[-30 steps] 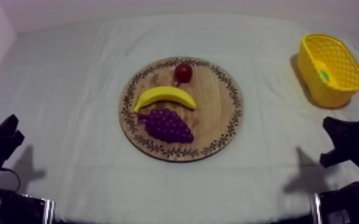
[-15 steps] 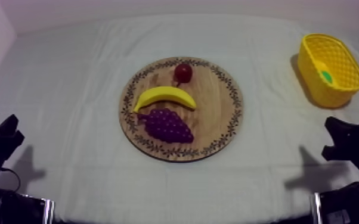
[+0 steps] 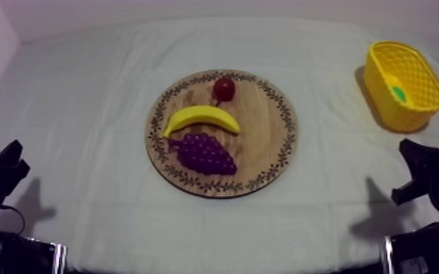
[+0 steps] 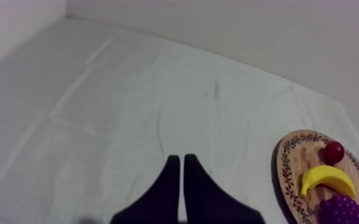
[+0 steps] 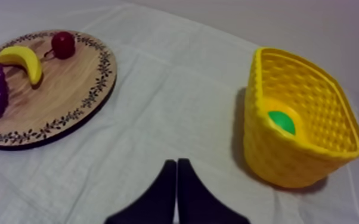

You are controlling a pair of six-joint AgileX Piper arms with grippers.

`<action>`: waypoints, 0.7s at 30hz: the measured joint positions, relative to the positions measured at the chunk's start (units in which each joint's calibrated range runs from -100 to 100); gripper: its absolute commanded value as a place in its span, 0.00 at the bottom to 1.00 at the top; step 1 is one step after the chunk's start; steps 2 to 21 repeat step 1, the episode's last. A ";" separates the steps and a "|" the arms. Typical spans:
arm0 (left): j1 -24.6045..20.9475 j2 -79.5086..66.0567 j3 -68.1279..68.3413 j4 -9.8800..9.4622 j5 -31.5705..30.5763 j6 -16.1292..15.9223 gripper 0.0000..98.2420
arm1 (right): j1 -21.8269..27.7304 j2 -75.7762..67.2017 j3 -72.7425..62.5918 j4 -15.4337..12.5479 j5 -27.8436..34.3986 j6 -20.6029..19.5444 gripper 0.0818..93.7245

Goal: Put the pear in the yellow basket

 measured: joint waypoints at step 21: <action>0.00 0.00 0.00 0.00 0.00 0.00 0.00 | 0.00 0.00 0.00 0.00 0.00 -0.19 0.00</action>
